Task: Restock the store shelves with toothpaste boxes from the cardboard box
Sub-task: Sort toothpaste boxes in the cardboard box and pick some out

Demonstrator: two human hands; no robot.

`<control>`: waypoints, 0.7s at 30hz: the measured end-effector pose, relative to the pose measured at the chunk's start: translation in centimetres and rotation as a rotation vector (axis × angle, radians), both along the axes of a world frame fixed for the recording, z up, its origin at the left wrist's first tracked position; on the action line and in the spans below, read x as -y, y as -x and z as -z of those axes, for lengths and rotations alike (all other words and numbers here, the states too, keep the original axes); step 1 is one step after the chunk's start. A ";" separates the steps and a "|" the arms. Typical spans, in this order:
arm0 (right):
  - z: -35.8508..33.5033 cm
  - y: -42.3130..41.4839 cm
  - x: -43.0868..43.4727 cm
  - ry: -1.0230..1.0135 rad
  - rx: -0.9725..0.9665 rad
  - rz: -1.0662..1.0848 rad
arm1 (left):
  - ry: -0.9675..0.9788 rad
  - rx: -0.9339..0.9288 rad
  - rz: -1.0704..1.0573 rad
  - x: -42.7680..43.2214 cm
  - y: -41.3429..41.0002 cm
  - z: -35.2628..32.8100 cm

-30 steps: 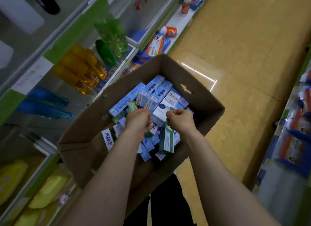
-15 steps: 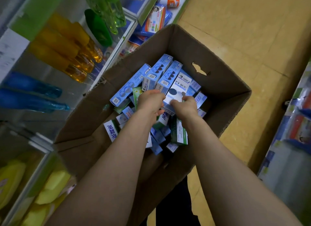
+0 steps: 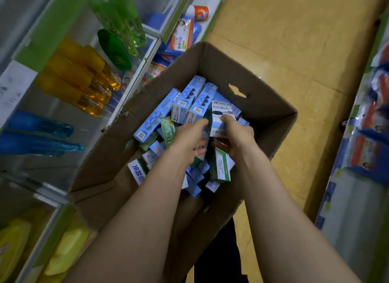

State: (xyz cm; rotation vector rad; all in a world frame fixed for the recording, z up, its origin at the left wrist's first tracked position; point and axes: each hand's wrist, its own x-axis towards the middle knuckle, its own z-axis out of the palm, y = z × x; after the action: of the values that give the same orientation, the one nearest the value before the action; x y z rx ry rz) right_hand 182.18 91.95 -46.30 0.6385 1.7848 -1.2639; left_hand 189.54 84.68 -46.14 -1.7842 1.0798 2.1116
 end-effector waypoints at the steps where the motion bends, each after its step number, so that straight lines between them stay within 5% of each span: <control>1: -1.0 -0.2 -0.3 0.031 -0.007 0.035 | -0.056 -0.033 -0.015 -0.2 0.1 -0.4; 5: -5.3 -0.9 -2.6 0.150 -0.073 0.075 | -0.176 -0.196 -0.048 -0.9 1.6 -2.8; 13: -13.0 -0.9 -7.9 0.296 -0.271 0.017 | 0.013 -0.399 -0.343 -0.3 4.2 -8.4; 21: -18.8 -2.0 -13.5 0.314 -0.426 0.284 | 0.111 -0.555 -0.218 -4.6 3.6 -14.3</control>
State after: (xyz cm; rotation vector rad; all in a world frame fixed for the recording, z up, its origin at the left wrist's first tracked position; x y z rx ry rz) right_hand 184.21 105.44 -27.53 0.4762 1.8092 -1.9457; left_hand 185.89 89.24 -31.88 -1.4418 1.1766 2.8364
